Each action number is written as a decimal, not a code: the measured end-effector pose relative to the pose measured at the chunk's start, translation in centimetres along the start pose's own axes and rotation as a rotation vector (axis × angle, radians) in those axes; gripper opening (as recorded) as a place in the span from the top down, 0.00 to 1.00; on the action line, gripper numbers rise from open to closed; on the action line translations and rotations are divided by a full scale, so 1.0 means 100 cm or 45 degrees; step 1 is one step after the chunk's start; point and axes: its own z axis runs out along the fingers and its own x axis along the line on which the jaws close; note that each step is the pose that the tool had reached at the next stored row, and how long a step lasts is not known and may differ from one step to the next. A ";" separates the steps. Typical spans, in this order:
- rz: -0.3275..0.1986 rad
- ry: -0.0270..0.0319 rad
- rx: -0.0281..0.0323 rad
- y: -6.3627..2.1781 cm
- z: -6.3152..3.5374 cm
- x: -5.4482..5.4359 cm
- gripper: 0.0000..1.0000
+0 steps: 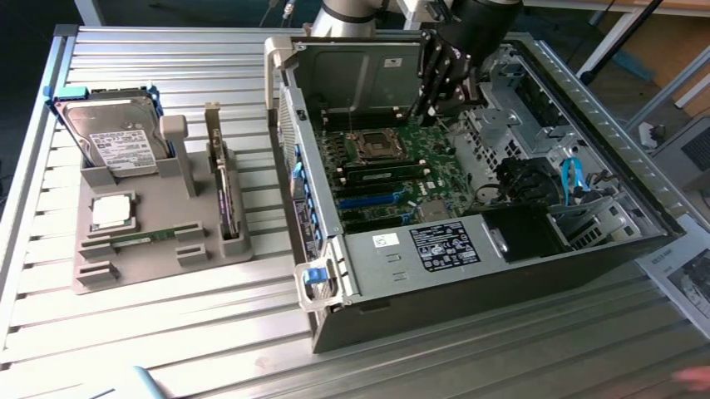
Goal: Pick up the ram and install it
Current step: 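Press down the ram until it locks into place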
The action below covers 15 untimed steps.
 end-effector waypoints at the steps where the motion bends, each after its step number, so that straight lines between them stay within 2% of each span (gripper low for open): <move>1: 0.000 0.0000 0.0000 0.0000 0.0000 0.000 0.75; 10: 0.000 0.0000 0.0000 0.0000 0.0000 0.000 0.75; 11: 0.000 0.0000 0.0000 0.0000 0.0000 0.000 0.83; 12: 0.000 0.0000 0.0000 0.0000 0.0000 0.000 0.83; 13: 0.000 0.0000 0.0000 0.0000 0.0000 0.000 0.89; 15: 0.000 0.0000 0.0000 0.0000 0.0000 0.000 0.90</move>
